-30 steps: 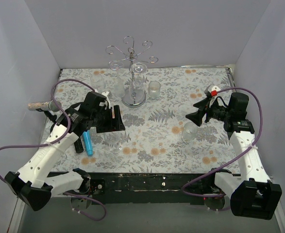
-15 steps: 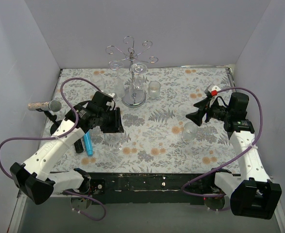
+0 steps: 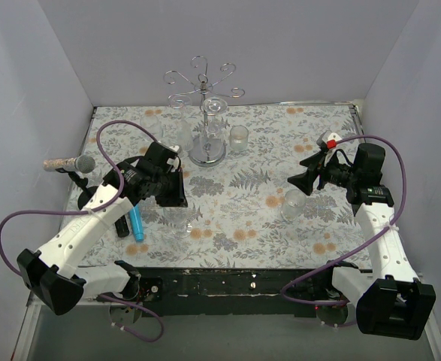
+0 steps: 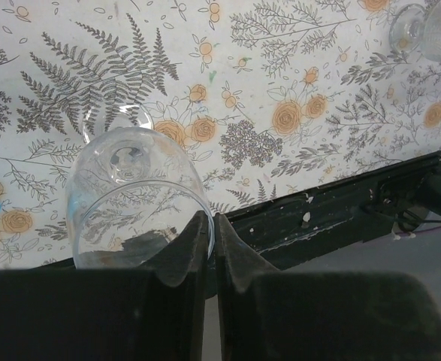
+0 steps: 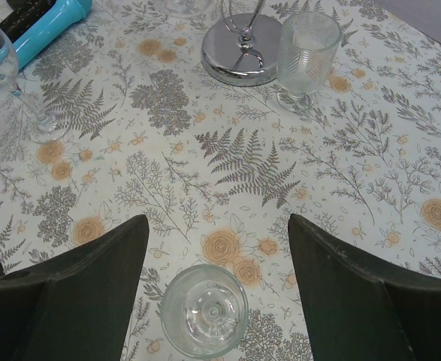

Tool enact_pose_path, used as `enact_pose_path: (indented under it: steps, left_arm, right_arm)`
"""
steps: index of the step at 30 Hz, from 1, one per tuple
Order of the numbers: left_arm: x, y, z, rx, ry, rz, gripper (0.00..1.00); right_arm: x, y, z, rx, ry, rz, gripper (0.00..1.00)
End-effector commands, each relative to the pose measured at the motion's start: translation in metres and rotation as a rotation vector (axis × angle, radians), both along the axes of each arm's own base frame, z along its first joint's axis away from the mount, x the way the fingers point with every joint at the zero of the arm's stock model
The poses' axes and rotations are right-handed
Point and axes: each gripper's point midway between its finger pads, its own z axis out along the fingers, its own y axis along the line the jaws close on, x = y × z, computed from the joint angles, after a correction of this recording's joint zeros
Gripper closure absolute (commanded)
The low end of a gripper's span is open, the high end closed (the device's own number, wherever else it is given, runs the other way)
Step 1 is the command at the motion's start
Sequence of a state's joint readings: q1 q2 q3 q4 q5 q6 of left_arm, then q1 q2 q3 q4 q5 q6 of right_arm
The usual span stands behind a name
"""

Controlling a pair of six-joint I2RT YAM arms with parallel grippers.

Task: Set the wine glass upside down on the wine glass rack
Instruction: Pick up the wine glass at the center of the board, then turn the wine glass upside down at the wine rack.

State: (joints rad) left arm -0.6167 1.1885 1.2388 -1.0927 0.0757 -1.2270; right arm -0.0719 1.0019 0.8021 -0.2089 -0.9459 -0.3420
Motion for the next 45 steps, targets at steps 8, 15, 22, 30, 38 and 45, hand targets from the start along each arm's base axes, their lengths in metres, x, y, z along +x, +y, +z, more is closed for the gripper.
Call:
enact_pose_path:
  steps: [8, 15, 22, 30, 38, 45]
  left_arm:
    - [0.004, -0.008, 0.022, -0.053, -0.064, -0.023, 1.00]
    - [0.011, -0.015, 0.047, -0.119, -0.137, -0.029, 1.00]
    - [0.018, -0.034, 0.068, -0.219, -0.178, -0.056, 1.00]
    - [0.028, -0.056, 0.099, -0.358, -0.248, -0.071, 1.00]
    - [0.032, -0.067, 0.121, -0.461, -0.291, -0.063, 1.00]
    - [0.035, -0.073, 0.127, -0.503, -0.298, -0.063, 1.00]
  right_arm:
    - [0.000, 0.001, 0.007, 0.010, -0.026, 0.009, 0.17]
    - [-0.002, 0.003, 0.009, 0.023, -0.019, 0.025, 0.17]
    - [-0.006, 0.011, 0.017, 0.078, 0.017, 0.077, 0.18]
    - [-0.017, 0.050, 0.015, 0.095, 0.104, 0.204, 0.19]
    - [-0.025, 0.103, 0.002, 0.068, 0.254, 0.278, 0.22]
    - [-0.018, 0.131, -0.018, 0.186, 0.527, 0.158, 0.24]
